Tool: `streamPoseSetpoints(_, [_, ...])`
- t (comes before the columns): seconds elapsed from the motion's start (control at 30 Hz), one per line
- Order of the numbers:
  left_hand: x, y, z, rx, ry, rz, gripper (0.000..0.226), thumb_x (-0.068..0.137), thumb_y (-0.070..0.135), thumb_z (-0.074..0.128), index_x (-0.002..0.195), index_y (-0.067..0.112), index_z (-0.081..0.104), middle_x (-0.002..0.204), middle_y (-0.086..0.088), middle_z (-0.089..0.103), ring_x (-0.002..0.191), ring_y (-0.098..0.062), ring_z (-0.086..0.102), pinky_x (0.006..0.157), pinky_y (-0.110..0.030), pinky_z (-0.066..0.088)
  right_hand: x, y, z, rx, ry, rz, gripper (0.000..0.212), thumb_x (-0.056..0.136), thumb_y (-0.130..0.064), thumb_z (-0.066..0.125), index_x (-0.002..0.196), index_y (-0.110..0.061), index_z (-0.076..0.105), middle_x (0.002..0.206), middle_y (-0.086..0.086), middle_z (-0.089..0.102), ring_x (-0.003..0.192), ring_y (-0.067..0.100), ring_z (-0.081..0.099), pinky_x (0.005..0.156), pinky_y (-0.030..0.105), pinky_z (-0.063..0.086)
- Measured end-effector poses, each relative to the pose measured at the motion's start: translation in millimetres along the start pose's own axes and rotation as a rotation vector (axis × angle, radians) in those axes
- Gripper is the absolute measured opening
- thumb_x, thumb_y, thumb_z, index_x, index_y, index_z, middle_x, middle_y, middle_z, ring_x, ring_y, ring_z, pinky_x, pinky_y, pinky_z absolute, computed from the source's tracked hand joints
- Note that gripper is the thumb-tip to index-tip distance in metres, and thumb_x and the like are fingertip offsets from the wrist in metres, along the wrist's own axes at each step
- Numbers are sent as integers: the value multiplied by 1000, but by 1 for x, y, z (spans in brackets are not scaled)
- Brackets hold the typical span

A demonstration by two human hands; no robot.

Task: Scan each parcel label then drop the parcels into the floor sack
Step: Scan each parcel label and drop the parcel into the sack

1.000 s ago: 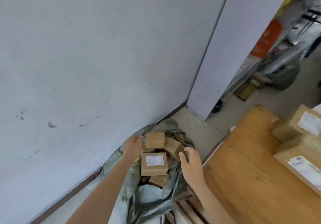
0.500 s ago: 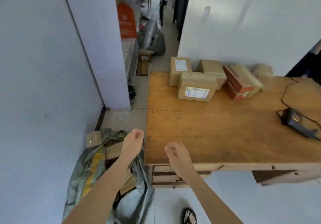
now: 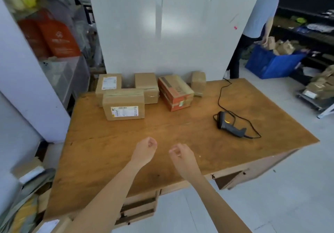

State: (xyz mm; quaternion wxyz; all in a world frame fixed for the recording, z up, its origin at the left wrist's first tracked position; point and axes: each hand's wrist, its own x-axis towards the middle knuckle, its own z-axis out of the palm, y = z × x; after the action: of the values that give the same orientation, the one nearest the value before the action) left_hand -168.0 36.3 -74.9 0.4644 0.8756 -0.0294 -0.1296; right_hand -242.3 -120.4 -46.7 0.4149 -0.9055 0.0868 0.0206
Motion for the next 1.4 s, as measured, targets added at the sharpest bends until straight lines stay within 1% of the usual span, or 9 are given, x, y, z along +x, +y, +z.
streamPoseSetpoints(0.1, [25, 30, 35, 3, -14, -20, 12, 98, 23, 50, 93, 26, 61, 97, 10, 61, 94, -9, 57, 74, -23, 42, 25, 30, -40, -12, -2, -6, 16, 96, -29, 51, 105, -22, 62, 103, -8, 52, 93, 11, 57, 82, 27, 46])
streamPoseSetpoints(0.23, [62, 52, 65, 26, -3, -58, 10, 98, 23, 51, 98, 24, 60, 100, 8, 61, 93, -8, 56, 68, -19, 40, 65, 59, -74, -11, -17, 3, 12, 95, -27, 52, 101, -24, 63, 103, -10, 53, 92, 8, 56, 73, 19, 40])
streamPoseSetpoints(0.47, [164, 78, 86, 46, 110, -88, 20, 96, 23, 56, 115, 18, 59, 113, 4, 60, 100, -10, 52, 83, -23, 40, 170, 79, -114, -94, -54, -30, 14, 95, -31, 53, 103, -23, 60, 104, -8, 51, 94, 12, 56, 80, 26, 42])
streamPoseSetpoints(0.7, [240, 98, 89, 65, 211, -124, 16, 95, 26, 57, 110, 23, 57, 112, 2, 63, 95, -11, 56, 73, -22, 44, 267, 78, -138, -202, -85, -92, 15, 95, -34, 52, 104, -23, 58, 103, -6, 50, 90, 15, 55, 74, 28, 42])
streamPoseSetpoints(0.93, [271, 108, 81, 347, 328, -106, 20, 92, 36, 58, 109, 27, 52, 105, 6, 60, 91, -11, 58, 73, -26, 53, 327, 73, -148, -406, -115, -195, 23, 96, -31, 48, 111, -17, 57, 113, 3, 53, 103, 23, 54, 84, 40, 49])
streamPoseSetpoints(1.03, [279, 109, 78, 506, 387, -87, 30, 88, 44, 59, 111, 25, 50, 105, 3, 59, 94, -15, 59, 75, -35, 58, 347, 73, -147, -594, -80, -265, 28, 95, -32, 46, 116, -15, 53, 120, 5, 51, 109, 26, 49, 88, 43, 47])
streamPoseSetpoints(1.13, [284, 111, 78, 553, 392, -75, 46, 85, 44, 62, 123, 23, 45, 112, 0, 60, 99, -17, 60, 77, -35, 58, 363, 74, -147, -676, -73, -290, 38, 94, -31, 47, 129, -16, 46, 128, 6, 48, 115, 27, 49, 92, 44, 46])
streamPoseSetpoints(1.27, [286, 114, 87, 413, 295, -76, 66, 87, 36, 63, 144, 23, 31, 129, -2, 56, 111, -19, 59, 86, -35, 56, 374, 78, -142, -551, -170, -267, 48, 94, -28, 51, 138, -14, 36, 130, 12, 48, 109, 30, 55, 86, 44, 52])
streamPoseSetpoints(1.4, [283, 124, 99, 338, 315, -80, 73, 86, 39, 62, 147, 20, 28, 132, -4, 54, 115, -21, 57, 89, -33, 52, 375, 83, -140, -482, -155, -310, 43, 93, -26, 54, 130, -13, 39, 121, 12, 49, 104, 30, 56, 79, 37, 52])
